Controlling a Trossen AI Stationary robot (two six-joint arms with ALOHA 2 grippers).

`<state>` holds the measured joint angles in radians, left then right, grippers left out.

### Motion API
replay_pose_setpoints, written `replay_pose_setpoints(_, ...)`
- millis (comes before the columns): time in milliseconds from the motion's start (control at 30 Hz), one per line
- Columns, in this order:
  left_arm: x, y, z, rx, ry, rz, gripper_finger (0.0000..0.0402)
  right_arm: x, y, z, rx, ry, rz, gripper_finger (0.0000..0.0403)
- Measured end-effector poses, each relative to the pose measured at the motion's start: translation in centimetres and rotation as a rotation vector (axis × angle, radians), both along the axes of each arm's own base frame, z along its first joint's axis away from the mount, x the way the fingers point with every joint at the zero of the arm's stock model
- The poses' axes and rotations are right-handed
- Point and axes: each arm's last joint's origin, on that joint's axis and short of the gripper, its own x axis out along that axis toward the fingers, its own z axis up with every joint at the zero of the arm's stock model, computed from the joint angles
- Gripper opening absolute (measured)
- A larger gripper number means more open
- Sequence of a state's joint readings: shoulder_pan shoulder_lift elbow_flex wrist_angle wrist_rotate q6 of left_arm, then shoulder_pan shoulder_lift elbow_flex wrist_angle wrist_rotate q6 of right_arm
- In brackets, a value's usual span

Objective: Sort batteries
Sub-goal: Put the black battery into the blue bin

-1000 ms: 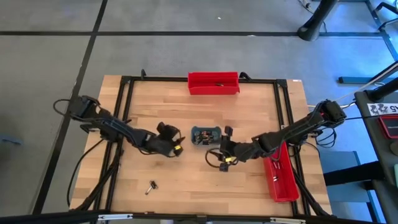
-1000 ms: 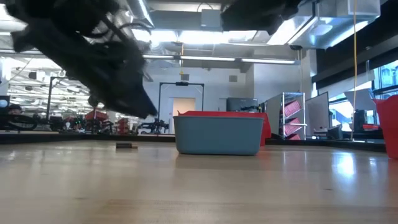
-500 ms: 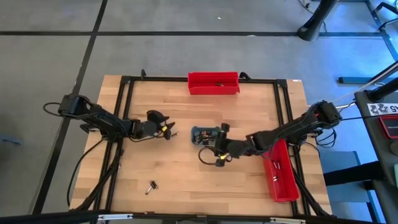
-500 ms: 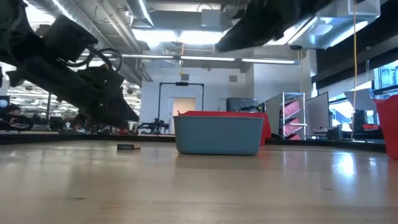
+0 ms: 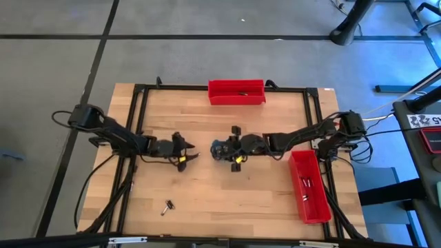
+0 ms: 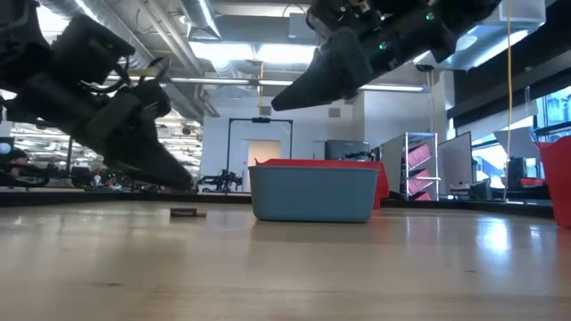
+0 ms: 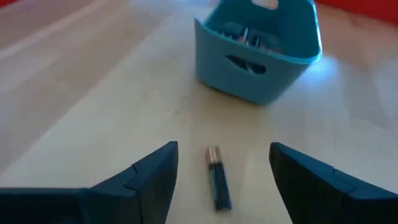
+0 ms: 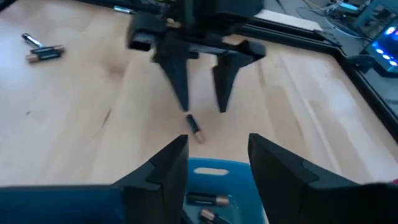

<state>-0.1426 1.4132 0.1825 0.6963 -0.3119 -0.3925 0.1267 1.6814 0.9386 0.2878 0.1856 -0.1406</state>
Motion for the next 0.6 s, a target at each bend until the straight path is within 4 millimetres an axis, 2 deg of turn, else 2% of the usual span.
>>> replay_pose_setpoints(100, 0.1, -1.1, -0.5, 0.062, 0.032, 0.004, 0.024, 0.0, 0.1, 0.1, -0.02, -0.002, 0.026, 0.0169)
replay_pose_setpoints(333, 2.0, -3.3, -2.6, 0.217, 0.138, -0.02, 0.0239, 0.0, 0.9, 0.3, -0.006, 0.006, 0.067, 0.0169)
replay_pose_setpoints(500, 3.7, -3.8, -4.3, 0.218, 0.162, 0.007, 0.0235, -1.0, 3.4, 0.2, 0.063, 0.076, 0.107, 0.0169)
replay_pose_setpoints(600, 3.7, -3.9, -5.0, 0.177, 0.158, 0.056, 0.0212, -2.0, 5.1, -0.4, 0.072, 0.158, 0.117, 0.0169)
